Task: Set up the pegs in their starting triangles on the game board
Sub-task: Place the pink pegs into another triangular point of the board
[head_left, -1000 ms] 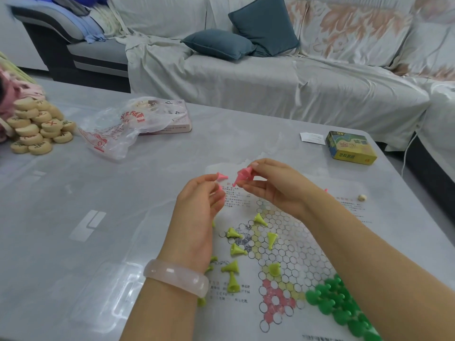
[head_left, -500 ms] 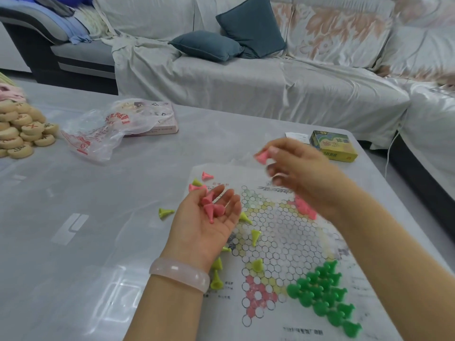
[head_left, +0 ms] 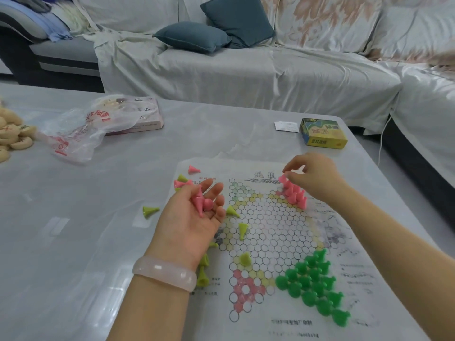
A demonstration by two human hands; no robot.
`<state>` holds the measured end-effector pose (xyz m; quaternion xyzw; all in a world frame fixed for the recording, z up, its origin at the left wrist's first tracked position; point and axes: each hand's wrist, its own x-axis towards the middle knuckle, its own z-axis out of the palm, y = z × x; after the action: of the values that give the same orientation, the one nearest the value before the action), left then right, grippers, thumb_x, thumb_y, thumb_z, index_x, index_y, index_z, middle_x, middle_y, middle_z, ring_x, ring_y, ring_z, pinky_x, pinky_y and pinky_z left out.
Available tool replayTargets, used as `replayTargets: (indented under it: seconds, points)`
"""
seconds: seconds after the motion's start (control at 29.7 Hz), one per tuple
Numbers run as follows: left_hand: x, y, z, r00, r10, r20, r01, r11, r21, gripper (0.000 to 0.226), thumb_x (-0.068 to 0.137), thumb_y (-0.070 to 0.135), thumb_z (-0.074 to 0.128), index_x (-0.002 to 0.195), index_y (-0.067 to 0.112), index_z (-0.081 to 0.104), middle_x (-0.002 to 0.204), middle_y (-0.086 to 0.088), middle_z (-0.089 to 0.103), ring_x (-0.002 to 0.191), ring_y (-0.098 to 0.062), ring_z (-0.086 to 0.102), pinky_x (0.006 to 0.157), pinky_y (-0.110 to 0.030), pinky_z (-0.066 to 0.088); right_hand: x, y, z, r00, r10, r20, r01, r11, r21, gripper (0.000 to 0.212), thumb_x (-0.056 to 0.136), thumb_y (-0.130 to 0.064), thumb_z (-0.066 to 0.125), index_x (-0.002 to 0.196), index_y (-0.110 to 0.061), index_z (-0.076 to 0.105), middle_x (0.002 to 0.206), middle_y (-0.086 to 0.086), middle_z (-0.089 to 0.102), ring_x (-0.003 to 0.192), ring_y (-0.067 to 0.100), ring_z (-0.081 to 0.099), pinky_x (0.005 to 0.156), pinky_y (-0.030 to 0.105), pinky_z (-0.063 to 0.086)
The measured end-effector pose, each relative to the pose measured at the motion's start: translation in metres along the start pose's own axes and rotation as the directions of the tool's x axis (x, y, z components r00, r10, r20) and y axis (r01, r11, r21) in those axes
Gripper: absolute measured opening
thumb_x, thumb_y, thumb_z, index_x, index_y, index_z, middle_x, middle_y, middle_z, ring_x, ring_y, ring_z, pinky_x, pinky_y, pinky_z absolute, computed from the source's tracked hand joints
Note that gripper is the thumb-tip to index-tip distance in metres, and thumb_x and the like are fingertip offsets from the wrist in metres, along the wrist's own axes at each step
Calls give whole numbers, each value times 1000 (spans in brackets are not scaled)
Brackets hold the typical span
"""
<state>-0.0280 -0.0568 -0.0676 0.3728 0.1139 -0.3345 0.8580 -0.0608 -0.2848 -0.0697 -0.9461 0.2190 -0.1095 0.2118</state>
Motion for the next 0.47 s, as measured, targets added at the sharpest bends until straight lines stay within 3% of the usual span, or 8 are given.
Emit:
replayTargets:
  seconds: [0.07, 0.13, 0.47]
  points:
    - [0, 0, -1, 1000, 4, -7, -4, 1000, -1, 20, 90, 12, 37, 86, 8, 57, 68, -5, 64, 43, -10, 54, 44, -16, 43, 4, 2, 6, 1000, 9, -11, -10, 998, -58, 8, 80, -22, 62, 86, -24, 67, 113, 4, 55, 113, 24, 42, 89, 31, 31]
    - [0, 1, 0, 1000, 8, -5, -8, 1000, 1, 21, 90, 12, 37, 86, 8, 57, 67, -5, 64, 43, -9, 54, 44, -15, 44, 5, 4, 12, 1000, -1, -10, 0, 995, -101, 8, 80, -24, 63, 87, -24, 68, 123, 4, 51, 123, 25, 35, 92, 31, 25]
    - [-1, 0, 1, 1000, 18, -16, -18, 1000, 24, 20, 89, 12, 37, 87, 8, 57, 67, -5, 65, 45, -10, 55, 51, -20, 44, -1, 4, 17, 998, 52, 24, -48, 989, -137, 11, 79, -29, 64, 89, -26, 68, 133, 3, 44, 129, 25, 28, 102, 40, 26]
